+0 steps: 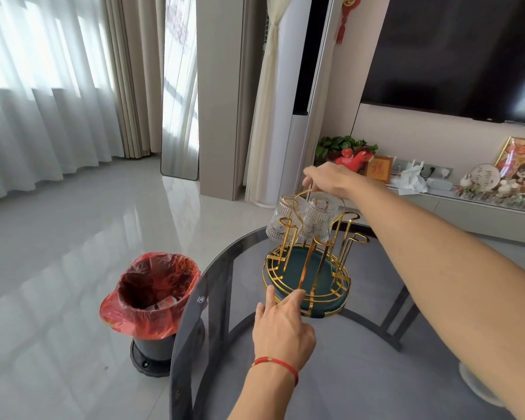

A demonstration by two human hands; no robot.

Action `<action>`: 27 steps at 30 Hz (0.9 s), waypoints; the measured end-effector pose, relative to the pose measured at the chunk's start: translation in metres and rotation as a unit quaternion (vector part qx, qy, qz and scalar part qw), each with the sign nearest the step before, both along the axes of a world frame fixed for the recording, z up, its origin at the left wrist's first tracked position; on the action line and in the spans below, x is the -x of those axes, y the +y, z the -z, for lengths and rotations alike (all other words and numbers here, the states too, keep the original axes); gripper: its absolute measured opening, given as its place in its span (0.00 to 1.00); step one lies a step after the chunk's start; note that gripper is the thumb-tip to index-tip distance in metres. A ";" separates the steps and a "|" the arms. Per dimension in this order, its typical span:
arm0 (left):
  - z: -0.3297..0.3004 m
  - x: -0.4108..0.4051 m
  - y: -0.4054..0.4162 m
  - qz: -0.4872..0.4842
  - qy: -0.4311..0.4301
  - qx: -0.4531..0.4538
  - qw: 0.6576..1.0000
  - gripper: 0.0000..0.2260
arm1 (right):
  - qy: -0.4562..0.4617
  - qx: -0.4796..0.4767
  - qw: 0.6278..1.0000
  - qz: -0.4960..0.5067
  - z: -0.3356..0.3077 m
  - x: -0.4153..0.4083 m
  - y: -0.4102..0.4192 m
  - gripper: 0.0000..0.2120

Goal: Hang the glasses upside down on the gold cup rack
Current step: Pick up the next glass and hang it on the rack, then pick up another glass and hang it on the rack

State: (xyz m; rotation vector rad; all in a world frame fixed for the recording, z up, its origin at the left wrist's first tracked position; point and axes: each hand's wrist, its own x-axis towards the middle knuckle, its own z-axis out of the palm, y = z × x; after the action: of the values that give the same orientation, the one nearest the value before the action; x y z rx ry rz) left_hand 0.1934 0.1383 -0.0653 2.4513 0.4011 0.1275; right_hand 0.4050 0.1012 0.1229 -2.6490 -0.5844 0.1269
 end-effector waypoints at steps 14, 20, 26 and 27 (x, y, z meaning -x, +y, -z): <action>-0.022 0.020 -0.033 0.056 -0.090 0.033 0.994 0.27 | -0.140 -0.121 0.980 0.066 0.037 0.100 -0.166 0.25; -0.036 0.047 -0.079 0.124 -0.113 0.114 0.979 0.24 | -0.070 -0.009 0.991 0.113 0.069 0.172 -0.278 0.17; -0.031 0.062 -0.100 0.149 -0.072 0.137 0.977 0.24 | -0.030 0.146 0.974 0.170 0.110 0.203 -0.318 0.39; -0.031 0.064 -0.103 0.148 -0.066 0.137 0.977 0.24 | -0.028 0.166 0.968 0.185 0.113 0.200 -0.319 0.42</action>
State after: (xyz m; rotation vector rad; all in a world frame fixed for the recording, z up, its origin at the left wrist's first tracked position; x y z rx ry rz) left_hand 0.1299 0.0356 -0.0344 2.1852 -0.0083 0.0993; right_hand 0.2047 -0.2179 0.0094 -3.0425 -0.0782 0.0420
